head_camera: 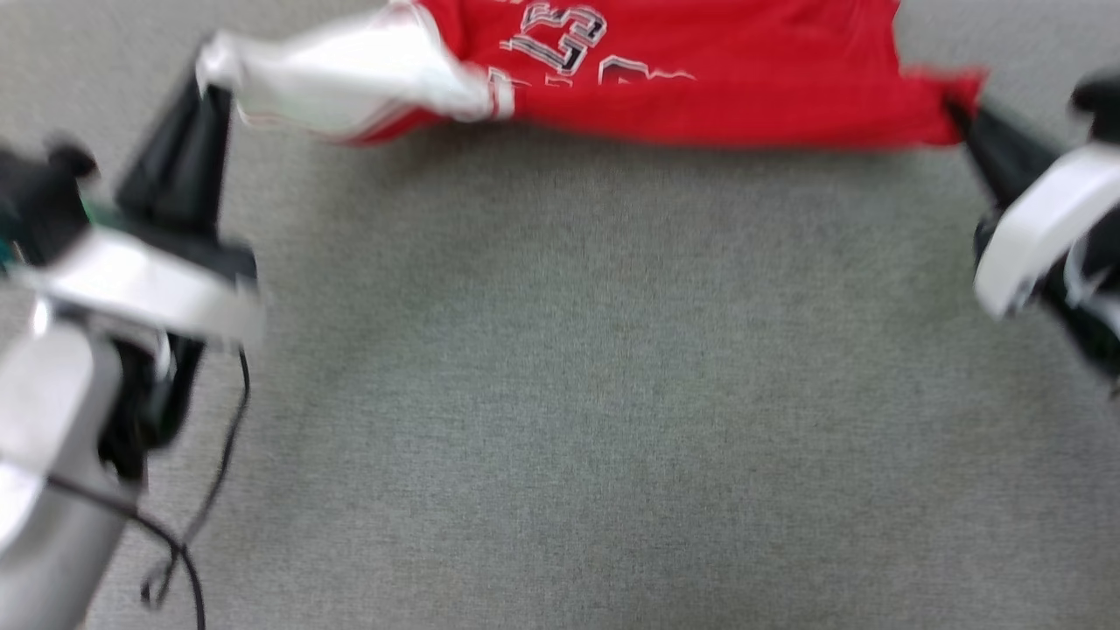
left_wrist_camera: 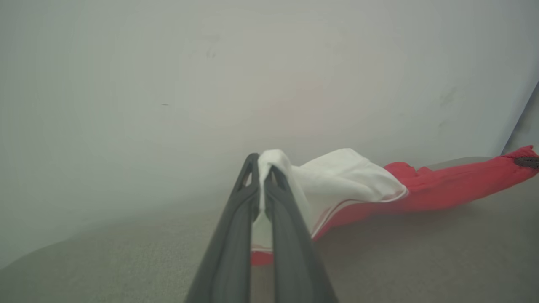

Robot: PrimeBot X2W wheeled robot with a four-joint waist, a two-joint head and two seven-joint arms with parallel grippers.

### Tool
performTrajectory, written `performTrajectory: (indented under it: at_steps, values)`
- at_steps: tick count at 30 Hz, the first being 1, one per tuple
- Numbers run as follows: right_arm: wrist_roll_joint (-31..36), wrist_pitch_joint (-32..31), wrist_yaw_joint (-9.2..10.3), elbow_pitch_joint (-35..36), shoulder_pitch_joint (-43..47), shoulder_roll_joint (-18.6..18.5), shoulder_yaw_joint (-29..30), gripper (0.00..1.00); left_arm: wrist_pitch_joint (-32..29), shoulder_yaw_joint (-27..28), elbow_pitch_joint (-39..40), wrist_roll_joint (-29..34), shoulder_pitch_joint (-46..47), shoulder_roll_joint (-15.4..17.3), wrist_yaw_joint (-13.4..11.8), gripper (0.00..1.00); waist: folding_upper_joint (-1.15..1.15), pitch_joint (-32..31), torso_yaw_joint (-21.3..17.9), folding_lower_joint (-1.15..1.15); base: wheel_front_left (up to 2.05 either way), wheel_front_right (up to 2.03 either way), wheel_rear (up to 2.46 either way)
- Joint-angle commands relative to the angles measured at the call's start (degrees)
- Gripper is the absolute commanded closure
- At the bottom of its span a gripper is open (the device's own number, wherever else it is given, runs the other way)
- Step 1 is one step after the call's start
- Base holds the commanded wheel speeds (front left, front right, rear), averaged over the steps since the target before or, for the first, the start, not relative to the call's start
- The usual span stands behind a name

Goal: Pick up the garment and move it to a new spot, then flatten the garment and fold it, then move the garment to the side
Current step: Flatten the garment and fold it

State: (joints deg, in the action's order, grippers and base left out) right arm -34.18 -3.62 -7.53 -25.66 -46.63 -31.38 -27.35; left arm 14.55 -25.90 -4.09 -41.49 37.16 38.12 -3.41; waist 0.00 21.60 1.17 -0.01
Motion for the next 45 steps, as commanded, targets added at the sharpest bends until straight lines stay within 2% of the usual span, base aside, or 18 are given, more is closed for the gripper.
performTrajectory:
  at_steps: [1,5,13,21,32,45]
  values:
    - [-0.4,-0.2,0.09,0.9,2.7,-0.1,0.1,1.00,-0.2,0.0,1.2,-0.7,-3.1,0.8,-0.9,1.00,0.00,-2.8,0.0,0.01,0.00,0.00,0.00]
    - [-0.7,-1.0,0.09,2.7,9.9,-0.1,0.3,1.00,-0.3,-0.3,4.9,-3.0,-13.0,1.0,-3.6,1.00,0.00,-6.2,-0.3,0.01,0.00,0.00,0.00]
    - [-1.9,-3.0,0.09,5.2,21.7,-1.3,1.4,1.00,-0.5,-1.6,7.3,-7.6,-29.2,1.6,-6.2,1.00,0.00,-12.0,-0.3,0.01,0.00,0.00,0.00]
    - [-3.3,-5.1,0.09,8.3,31.5,-2.6,3.1,1.00,-2.3,-4.2,7.8,-11.1,-37.9,1.5,-5.8,1.00,0.00,-16.3,-0.1,0.01,0.00,0.00,0.00]
    - [-4.7,-8.4,0.09,13.5,46.8,-1.5,6.1,1.00,-2.5,-5.1,5.5,-18.1,-50.9,0.1,-6.2,1.00,0.00,-21.2,-0.9,0.01,0.00,0.00,0.00]
    - [-5.0,-9.2,0.09,17.2,54.4,-1.3,9.9,1.00,-2.8,-6.3,4.0,-19.2,-52.9,-0.9,-5.8,1.00,0.00,-22.2,-1.1,0.01,0.00,0.00,0.00]
